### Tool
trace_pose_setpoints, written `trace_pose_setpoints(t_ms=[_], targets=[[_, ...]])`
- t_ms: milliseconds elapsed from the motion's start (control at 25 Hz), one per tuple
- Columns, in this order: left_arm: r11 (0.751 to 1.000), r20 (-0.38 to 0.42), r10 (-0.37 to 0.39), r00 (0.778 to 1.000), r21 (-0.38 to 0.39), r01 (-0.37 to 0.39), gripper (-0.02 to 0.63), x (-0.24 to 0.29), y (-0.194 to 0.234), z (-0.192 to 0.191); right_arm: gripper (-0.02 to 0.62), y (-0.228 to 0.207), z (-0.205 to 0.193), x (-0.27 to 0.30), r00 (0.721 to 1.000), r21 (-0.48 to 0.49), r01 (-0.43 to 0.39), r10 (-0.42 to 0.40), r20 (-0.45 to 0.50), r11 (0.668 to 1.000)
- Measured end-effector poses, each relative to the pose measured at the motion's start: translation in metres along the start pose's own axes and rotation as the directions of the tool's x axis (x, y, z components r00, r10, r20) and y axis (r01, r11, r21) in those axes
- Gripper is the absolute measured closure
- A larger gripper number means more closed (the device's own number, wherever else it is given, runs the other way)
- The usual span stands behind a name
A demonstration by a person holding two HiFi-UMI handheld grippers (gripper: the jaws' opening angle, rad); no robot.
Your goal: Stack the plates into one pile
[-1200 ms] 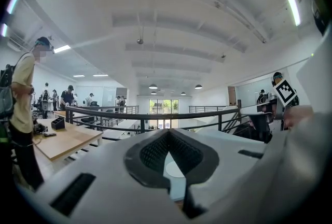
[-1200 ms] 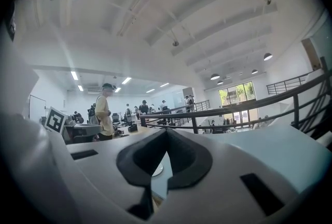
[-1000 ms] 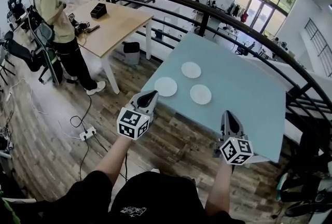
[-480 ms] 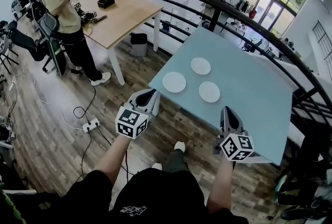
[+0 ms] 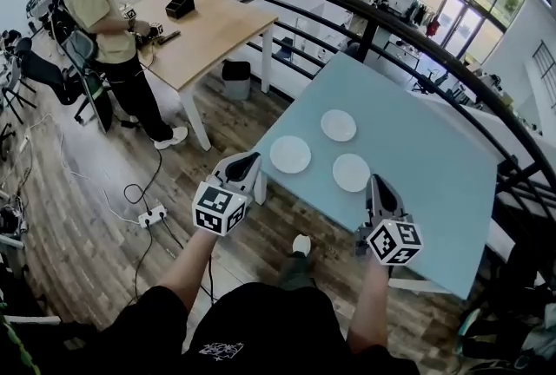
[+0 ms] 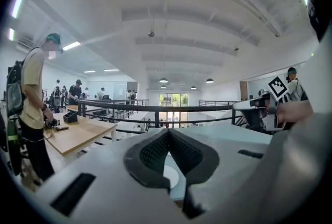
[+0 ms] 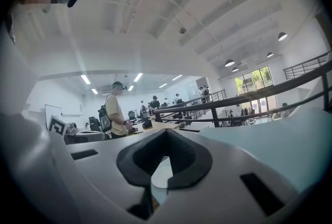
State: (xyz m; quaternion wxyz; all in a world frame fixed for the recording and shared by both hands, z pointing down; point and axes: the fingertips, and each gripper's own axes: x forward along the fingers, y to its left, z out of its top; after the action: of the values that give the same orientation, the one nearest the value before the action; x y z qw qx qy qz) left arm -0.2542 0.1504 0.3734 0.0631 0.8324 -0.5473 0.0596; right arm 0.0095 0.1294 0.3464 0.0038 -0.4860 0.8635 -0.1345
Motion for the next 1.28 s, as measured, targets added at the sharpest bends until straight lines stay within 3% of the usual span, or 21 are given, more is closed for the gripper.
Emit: trace_pose_setpoints(t_ms=[320, 760, 1040, 1280], targets=[[1.000, -0.028, 0.023, 0.999, -0.012, -0.023, 0.598, 0.082, 0.013, 0.013, 0.589, -0.058, 0.013, 0.071, 0.998, 0.000, -0.035, 0.035, -0.052, 0.999], [0.995, -0.068, 0.093, 0.993, -0.031, -0.096, 0.598, 0.193, 0.016, 0.024, 0.589, -0.137, 0.010, 0.166, 0.976, -0.004, -0.171, 0.168, -0.139, 0.985], [0.990, -0.110, 0.131, 0.985, -0.031, -0.135, 0.600, 0.234, 0.009, 0.011, 0.589, -0.168, -0.006, 0.198, 0.957, 0.003, -0.248, 0.245, -0.155, 0.969], [0.992, -0.163, 0.112, 0.980, -0.031, -0.119, 0.598, 0.248, 0.001, -0.005, 0.589, -0.185, -0.021, 0.207, 0.948, 0.059, -0.264, 0.270, -0.167, 0.963]])
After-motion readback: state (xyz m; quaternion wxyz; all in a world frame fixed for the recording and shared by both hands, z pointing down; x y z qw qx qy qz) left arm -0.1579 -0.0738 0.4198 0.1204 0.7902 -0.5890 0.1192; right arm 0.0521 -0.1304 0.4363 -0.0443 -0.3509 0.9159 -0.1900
